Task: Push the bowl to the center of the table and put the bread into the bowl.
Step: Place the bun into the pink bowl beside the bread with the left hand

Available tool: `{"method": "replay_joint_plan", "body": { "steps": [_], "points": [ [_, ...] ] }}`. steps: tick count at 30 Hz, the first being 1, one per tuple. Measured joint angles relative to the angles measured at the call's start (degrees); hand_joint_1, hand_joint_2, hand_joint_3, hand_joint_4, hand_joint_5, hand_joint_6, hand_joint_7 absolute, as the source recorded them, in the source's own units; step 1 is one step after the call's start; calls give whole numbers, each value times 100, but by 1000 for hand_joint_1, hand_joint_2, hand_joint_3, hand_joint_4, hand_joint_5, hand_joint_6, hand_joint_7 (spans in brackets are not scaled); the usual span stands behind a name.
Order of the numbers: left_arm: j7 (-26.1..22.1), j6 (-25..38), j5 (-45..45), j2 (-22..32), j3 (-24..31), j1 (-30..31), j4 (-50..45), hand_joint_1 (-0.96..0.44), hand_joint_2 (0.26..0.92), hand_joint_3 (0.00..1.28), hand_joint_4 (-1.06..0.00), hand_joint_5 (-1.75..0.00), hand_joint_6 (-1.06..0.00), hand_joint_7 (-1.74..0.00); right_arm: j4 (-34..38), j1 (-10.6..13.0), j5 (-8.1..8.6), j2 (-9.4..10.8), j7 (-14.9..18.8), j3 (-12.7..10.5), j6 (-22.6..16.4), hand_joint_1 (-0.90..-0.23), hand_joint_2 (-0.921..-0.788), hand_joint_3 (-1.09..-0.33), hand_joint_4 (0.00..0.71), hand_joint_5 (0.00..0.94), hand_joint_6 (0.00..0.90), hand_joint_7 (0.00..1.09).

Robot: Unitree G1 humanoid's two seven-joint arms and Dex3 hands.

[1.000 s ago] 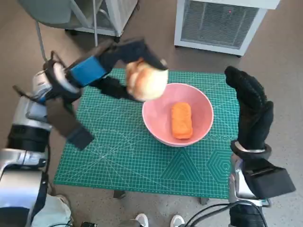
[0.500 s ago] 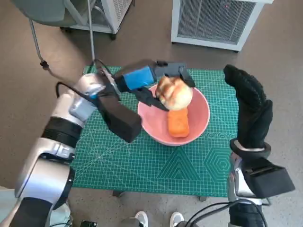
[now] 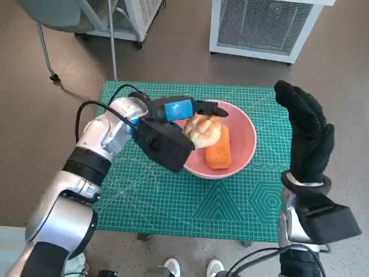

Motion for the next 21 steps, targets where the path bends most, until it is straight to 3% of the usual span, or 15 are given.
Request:
{"method": "replay_joint_plan", "body": {
  "steps": [6,12,21],
  "points": [
    [128,2,62,67,16,259,-163,-365,894,21,-161,-1,-332,-18,11,-5,-10,3,-1,1,0,-532,-921,-797,312,4,-1,611],
    [59,99,-351,212,398,529,-605,-383,904,17,-187,-11,-388,-43,39,-25,-10,3,-1,1,-2,-540,-921,-795,312,4,-1,612],
    [-150,202,-1212,483,1129,974,-1592,-569,920,58,-322,-42,-518,-92,69,-102,4,-3,8,3,-10,-533,-921,-793,314,5,-1,615]
  ]
}}
